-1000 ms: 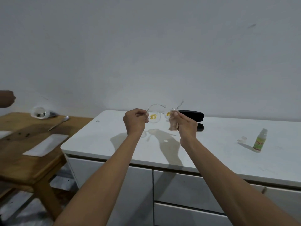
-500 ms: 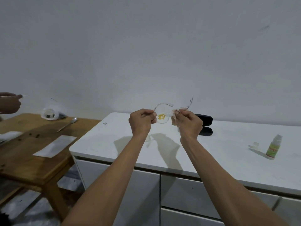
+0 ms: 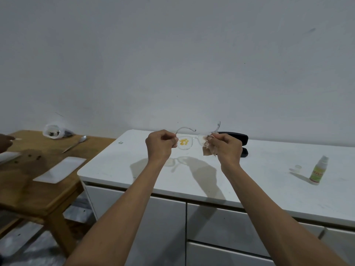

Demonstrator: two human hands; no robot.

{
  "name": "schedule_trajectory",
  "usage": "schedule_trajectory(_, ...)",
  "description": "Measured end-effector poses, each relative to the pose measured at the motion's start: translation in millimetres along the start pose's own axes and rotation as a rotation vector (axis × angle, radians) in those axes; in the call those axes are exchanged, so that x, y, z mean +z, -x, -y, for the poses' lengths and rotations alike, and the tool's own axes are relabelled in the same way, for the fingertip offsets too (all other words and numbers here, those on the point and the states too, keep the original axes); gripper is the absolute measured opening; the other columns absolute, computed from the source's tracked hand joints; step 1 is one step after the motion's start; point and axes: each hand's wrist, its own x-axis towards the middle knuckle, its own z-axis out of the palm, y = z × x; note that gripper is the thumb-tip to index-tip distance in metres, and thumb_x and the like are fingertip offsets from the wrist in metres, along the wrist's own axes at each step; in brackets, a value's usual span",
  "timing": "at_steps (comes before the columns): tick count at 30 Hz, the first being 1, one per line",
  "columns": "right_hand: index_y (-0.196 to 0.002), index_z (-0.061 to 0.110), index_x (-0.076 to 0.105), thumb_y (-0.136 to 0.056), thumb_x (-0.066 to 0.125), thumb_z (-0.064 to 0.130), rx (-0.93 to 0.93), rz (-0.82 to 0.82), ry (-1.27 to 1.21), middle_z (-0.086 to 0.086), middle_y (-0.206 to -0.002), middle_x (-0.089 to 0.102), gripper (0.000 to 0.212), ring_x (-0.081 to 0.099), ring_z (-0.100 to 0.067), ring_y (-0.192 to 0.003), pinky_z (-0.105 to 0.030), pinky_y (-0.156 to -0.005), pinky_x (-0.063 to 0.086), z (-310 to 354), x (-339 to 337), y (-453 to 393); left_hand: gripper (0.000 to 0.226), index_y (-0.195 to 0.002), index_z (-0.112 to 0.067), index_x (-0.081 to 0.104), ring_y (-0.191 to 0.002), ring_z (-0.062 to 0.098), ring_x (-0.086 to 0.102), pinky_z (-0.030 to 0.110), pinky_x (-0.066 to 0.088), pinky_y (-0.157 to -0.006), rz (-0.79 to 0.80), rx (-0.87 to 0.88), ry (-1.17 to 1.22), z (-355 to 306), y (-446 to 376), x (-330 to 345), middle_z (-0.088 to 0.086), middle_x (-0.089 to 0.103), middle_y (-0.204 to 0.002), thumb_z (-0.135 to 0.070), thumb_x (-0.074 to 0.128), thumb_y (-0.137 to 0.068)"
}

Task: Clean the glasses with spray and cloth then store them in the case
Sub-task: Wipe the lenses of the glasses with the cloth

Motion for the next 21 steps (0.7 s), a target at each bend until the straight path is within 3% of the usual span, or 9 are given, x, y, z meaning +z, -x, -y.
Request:
schedule_trajectory(3, -0.079, 0.011, 0.074, -0.083, 0.077, 0.004, -0.002, -0.109, -0.063, 0.0, -0.071, 0.073, 0.008, 0.07, -0.014, -0.064, -0.03, -0.062, 0.056, 1, 13, -2, 0.007, -0.079, 0.002, 0.075, -0.055, 0.017, 0.065, 0.028, 0.062, -0.067, 0.001, 0.029, 0.025, -7, 2, 4, 0.01, 0.071, -0.067, 0.007, 0.078, -0.076)
schedule_trajectory(7, -0.075, 0.018, 0.072, -0.078, 0.08, 0.006, 0.039, -0.229, -0.267, 0.001, -0.081, 0.076, 0.015, 0.072, -0.015, -0.079, -0.04, -0.092, 0.059, 10, 32, -7, 0.008, -0.078, 0.0, 0.075, -0.056, 0.015, 0.067, 0.031, 0.063, -0.069, -0.001, 0.024, 0.092, -16, 2, 13, 0.008, 0.072, -0.068, 0.007, 0.079, -0.076)
schedule_trajectory(10, -0.071, 0.02, 0.072, -0.076, 0.083, 0.006, 0.056, -0.247, -0.314, -0.006, -0.092, 0.079, 0.018, 0.076, -0.022, -0.09, -0.042, -0.093, 0.06, 15, 39, -11, 0.011, -0.076, -0.002, 0.075, -0.057, 0.014, 0.068, 0.038, 0.064, -0.073, -0.012, 0.02, 0.132, -20, 2, 20, 0.009, 0.074, -0.071, 0.007, 0.08, -0.074)
schedule_trajectory(13, -0.067, 0.02, 0.073, -0.076, 0.085, 0.005, 0.027, -0.144, -0.239, -0.014, -0.094, 0.078, 0.021, 0.076, -0.026, -0.082, -0.042, -0.083, 0.062, 17, 36, -12, 0.012, -0.075, -0.004, 0.075, -0.059, 0.015, 0.069, 0.038, 0.064, -0.073, -0.034, 0.004, 0.162, -22, -1, 20, 0.011, 0.075, -0.074, 0.007, 0.08, -0.074)
schedule_trajectory(17, -0.088, -0.006, 0.071, -0.08, 0.08, -0.004, 0.025, 0.038, -0.11, -0.009, -0.072, 0.067, 0.012, 0.061, -0.008, -0.047, -0.016, -0.047, 0.048, 25, 20, -5, 0.009, -0.079, 0.002, 0.075, -0.059, 0.02, 0.069, 0.037, 0.064, -0.071, -0.029, -0.025, 0.175, -14, -2, 14, 0.015, 0.074, -0.074, 0.009, 0.079, -0.076)
schedule_trajectory(19, -0.09, -0.014, 0.069, -0.079, 0.079, -0.007, 0.055, 0.142, -0.059, -0.014, -0.068, 0.063, 0.016, 0.061, -0.017, -0.046, -0.021, -0.048, 0.05, 24, 10, -5, 0.009, -0.082, 0.004, 0.075, -0.061, 0.024, 0.069, 0.033, 0.063, -0.068, -0.022, -0.06, 0.181, -8, -2, 9, 0.016, 0.074, -0.075, 0.009, 0.079, -0.076)
schedule_trajectory(21, -0.09, -0.02, 0.068, -0.078, 0.078, -0.01, 0.084, 0.254, -0.014, -0.023, -0.074, 0.064, 0.019, 0.064, -0.03, -0.058, -0.035, -0.06, 0.057, 21, -1, -6, 0.009, -0.083, 0.005, 0.075, -0.064, 0.027, 0.069, 0.029, 0.063, -0.066, 0.001, -0.103, 0.2, -2, -3, 2, 0.018, 0.073, -0.077, 0.009, 0.079, -0.076)
